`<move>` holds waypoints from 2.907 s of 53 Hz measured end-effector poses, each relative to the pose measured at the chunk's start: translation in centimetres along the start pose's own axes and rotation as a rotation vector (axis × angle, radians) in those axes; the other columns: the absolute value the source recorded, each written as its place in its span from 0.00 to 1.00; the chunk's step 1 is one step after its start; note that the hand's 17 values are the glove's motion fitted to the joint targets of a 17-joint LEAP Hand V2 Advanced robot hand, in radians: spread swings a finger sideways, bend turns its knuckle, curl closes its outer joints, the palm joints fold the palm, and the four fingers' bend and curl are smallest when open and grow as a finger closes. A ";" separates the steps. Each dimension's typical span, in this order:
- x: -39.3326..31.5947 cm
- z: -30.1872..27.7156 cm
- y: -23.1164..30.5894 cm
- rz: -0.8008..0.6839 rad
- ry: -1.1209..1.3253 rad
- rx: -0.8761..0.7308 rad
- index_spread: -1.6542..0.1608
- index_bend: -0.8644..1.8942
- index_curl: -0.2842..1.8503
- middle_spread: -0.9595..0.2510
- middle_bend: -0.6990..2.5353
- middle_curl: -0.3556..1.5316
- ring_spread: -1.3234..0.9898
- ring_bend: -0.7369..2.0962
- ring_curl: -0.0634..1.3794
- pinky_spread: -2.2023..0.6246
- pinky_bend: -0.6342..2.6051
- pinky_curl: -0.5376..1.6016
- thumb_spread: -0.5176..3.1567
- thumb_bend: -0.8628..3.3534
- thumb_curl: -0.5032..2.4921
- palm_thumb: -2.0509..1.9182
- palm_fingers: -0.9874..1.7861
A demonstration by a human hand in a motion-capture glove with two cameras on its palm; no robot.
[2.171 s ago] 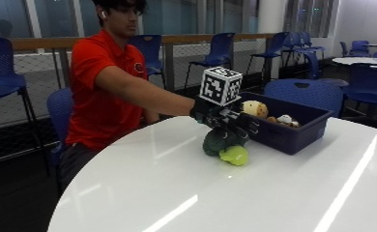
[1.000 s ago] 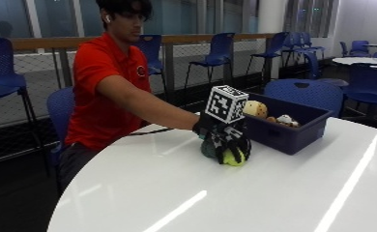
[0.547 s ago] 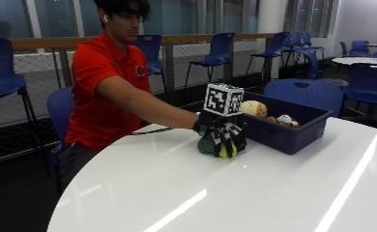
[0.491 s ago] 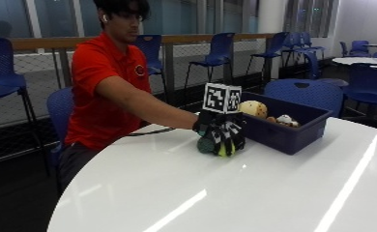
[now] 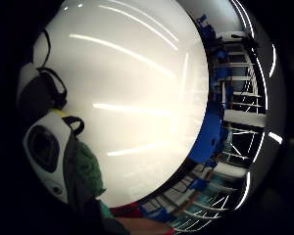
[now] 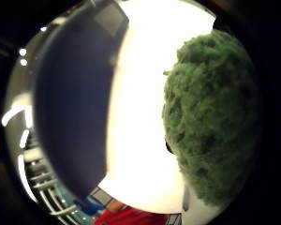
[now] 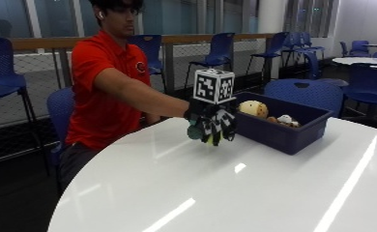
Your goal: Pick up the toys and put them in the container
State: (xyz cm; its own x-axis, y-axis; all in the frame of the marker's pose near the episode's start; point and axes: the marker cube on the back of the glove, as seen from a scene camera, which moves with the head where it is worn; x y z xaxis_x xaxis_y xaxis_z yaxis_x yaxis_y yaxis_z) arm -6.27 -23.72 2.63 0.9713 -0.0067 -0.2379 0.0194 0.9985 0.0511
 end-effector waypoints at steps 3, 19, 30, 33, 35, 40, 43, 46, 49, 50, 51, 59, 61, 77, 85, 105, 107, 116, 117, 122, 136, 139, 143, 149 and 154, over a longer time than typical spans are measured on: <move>0.3 -2.1 0.2 -0.016 -0.019 0.038 0.68 0.45 0.38 0.40 0.43 0.58 0.35 0.56 0.41 0.62 0.51 0.44 0.38 0.24 0.45 0.68 0.76; -4.5 -15.0 0.1 -0.081 -0.023 0.224 0.69 0.50 0.47 0.42 0.45 0.64 0.36 0.58 0.43 0.62 0.51 0.44 0.33 0.23 0.49 0.67 0.77; -10.8 -18.5 -0.3 -0.157 -0.044 0.273 0.70 0.50 0.52 0.43 0.45 0.67 0.36 0.59 0.43 0.62 0.51 0.45 0.31 0.23 0.52 0.67 0.75; -12.4 -18.8 -0.8 -0.161 -0.042 0.278 0.70 0.49 0.53 0.43 0.45 0.68 0.36 0.59 0.43 0.62 0.51 0.45 0.31 0.23 0.53 0.67 0.75; -13.5 -19.0 -1.1 -0.168 -0.051 0.277 0.70 0.49 0.54 0.43 0.45 0.68 0.37 0.59 0.43 0.62 0.51 0.45 0.31 0.23 0.53 0.67 0.75; -16.1 -19.2 -1.6 -0.200 -0.086 0.269 0.70 0.48 0.55 0.43 0.45 0.69 0.37 0.59 0.42 0.62 0.51 0.45 0.31 0.23 0.54 0.67 0.74; -17.6 -19.3 -1.9 -0.230 -0.081 0.278 0.69 0.48 0.56 0.43 0.44 0.70 0.37 0.59 0.42 0.62 0.51 0.45 0.30 0.23 0.55 0.66 0.74; -19.5 -19.6 -1.7 -0.310 -0.089 0.284 0.69 0.47 0.57 0.43 0.44 0.70 0.37 0.59 0.42 0.62 0.51 0.45 0.30 0.23 0.56 0.67 0.74; -20.5 -19.7 -2.1 -0.302 -0.062 0.300 0.69 0.46 0.58 0.42 0.44 0.70 0.37 0.58 0.42 0.62 0.51 0.45 0.30 0.23 0.56 0.67 0.73; -20.7 -19.7 -2.3 -0.292 -0.048 0.307 0.69 0.45 0.59 0.42 0.44 0.71 0.37 0.58 0.42 0.62 0.52 0.45 0.30 0.23 0.56 0.66 0.73; -20.9 -19.7 -2.4 -0.301 -0.046 0.312 0.69 0.45 0.59 0.42 0.44 0.71 0.37 0.58 0.42 0.62 0.52 0.45 0.30 0.23 0.57 0.66 0.73; -23.0 -18.8 -2.5 -0.292 -0.111 0.242 0.68 0.42 0.61 0.41 0.42 0.71 0.36 0.57 0.41 0.62 0.51 0.45 0.31 0.22 0.57 0.66 0.70; -23.2 -18.2 -2.7 -0.242 -0.081 0.183 0.68 0.41 0.62 0.41 0.41 0.71 0.37 0.56 0.40 0.62 0.52 0.45 0.31 0.22 0.57 0.66 0.68; -20.6 -14.9 -0.6 -0.351 -0.025 0.001 0.72 0.31 0.46 0.68 0.22 0.51 0.53 0.34 0.27 0.76 0.56 0.45 0.42 0.18 0.44 0.51 0.17; -15.3 -12.6 -0.1 -0.268 0.063 0.033 0.74 0.33 0.38 0.74 0.23 0.44 0.57 0.32 0.25 0.79 0.54 0.43 0.43 0.19 0.38 0.50 0.20; -5.4 -6.1 4.6 -0.115 -0.050 -0.065 0.74 0.35 0.29 0.76 0.25 0.35 0.58 0.31 0.23 0.81 0.49 0.41 0.43 0.18 0.29 0.49 0.24; -4.6 -5.5 5.1 -0.108 -0.057 -0.061 0.74 0.35 0.28 0.76 0.25 0.34 0.58 0.31 0.23 0.81 0.49 0.40 0.43 0.18 0.29 0.49 0.24; -1.4 -2.9 7.3 -0.087 -0.043 -0.063 0.74 0.36 0.27 0.76 0.25 0.33 0.58 0.31 0.22 0.81 0.47 0.40 0.44 0.19 0.26 0.49 0.25; -1.2 -2.7 7.6 -0.084 -0.045 -0.066 0.75 0.36 0.27 0.77 0.25 0.32 0.58 0.31 0.21 0.82 0.48 0.40 0.44 0.19 0.26 0.49 0.25; 0.5 -1.6 8.8 -0.060 -0.060 -0.075 0.74 0.36 0.26 0.76 0.25 0.32 0.58 0.31 0.21 0.81 0.47 0.40 0.44 0.19 0.25 0.49 0.26; 4.1 -1.4 10.6 0.002 -0.098 -0.056 0.75 0.36 0.25 0.76 0.25 0.31 0.58 0.31 0.19 0.81 0.46 0.40 0.45 0.19 0.24 0.50 0.26; 4.6 -1.7 10.8 0.008 -0.109 -0.047 0.75 0.36 0.25 0.76 0.25 0.30 0.58 0.31 0.19 0.81 0.46 0.40 0.45 0.19 0.24 0.50 0.26; 5.1 -2.0 11.3 0.014 -0.117 -0.044 0.74 0.36 0.25 0.76 0.25 0.30 0.58 0.31 0.19 0.81 0.45 0.40 0.45 0.19 0.24 0.50 0.27; 5.4 -1.9 11.9 0.020 -0.134 -0.040 0.74 0.37 0.25 0.76 0.25 0.30 0.58 0.31 0.18 0.81 0.45 0.40 0.45 0.19 0.23 0.50 0.27; 5.5 -1.5 12.0 0.015 -0.147 -0.047 0.74 0.37 0.25 0.76 0.25 0.30 0.58 0.31 0.18 0.81 0.45 0.40 0.45 0.19 0.23 0.50 0.27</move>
State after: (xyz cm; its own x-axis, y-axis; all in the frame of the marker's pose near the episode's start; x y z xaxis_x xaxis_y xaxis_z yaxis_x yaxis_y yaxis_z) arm -1.07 -11.67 0.54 0.9957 0.0043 -0.0927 -0.0037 1.0000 0.0070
